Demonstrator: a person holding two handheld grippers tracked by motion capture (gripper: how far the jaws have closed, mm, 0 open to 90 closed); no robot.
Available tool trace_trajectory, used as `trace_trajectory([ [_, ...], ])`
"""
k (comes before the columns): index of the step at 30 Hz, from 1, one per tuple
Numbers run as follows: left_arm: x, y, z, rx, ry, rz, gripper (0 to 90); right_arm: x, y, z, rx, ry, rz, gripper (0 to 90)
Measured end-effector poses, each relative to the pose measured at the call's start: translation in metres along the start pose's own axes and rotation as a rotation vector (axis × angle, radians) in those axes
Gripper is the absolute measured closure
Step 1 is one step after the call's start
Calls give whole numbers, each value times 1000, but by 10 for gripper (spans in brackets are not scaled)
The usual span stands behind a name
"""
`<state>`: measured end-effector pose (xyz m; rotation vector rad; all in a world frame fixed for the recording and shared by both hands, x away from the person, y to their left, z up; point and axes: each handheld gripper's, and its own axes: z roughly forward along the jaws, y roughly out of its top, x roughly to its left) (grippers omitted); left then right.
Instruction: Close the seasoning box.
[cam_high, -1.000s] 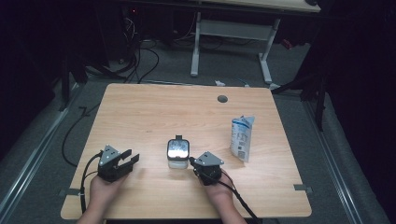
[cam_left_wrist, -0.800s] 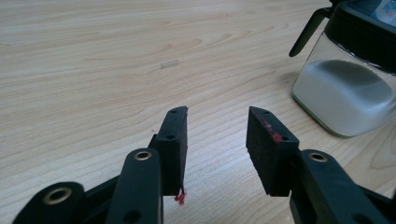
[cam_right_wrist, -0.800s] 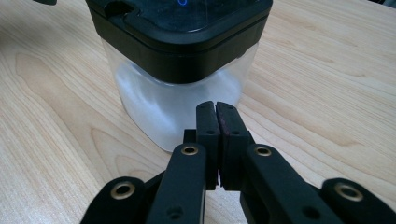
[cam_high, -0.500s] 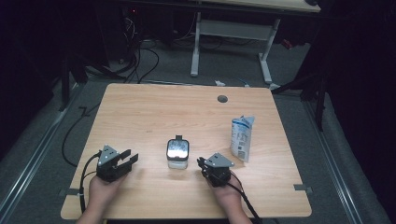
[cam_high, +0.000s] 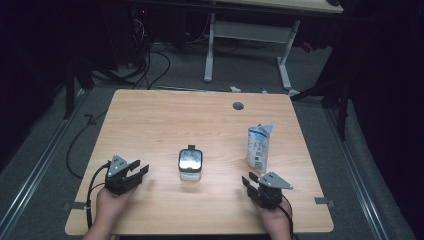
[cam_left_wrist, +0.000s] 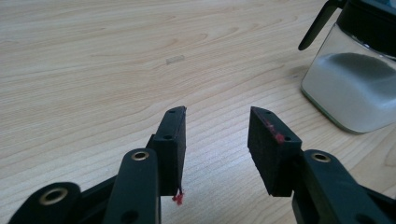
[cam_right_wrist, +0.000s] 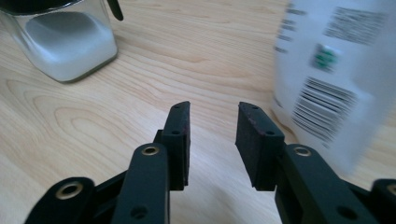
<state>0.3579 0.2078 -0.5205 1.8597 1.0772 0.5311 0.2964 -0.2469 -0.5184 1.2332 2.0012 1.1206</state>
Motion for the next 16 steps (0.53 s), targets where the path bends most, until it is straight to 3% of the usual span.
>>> trace_trajectory([
  [4,1,-3,-2,27,23,23,550,-11,-7,-13,-3,-42,-11,628],
  [6,4,-9,-7,39,27,16,548,-15,-9,-18,-12,-56,0,627],
  [11,9,-14,-12,52,39,-3,543,-19,-9,-22,-24,-55,21,623],
  [16,11,-15,-19,38,38,-5,506,-11,-6,-12,-5,-35,-15,602],
])
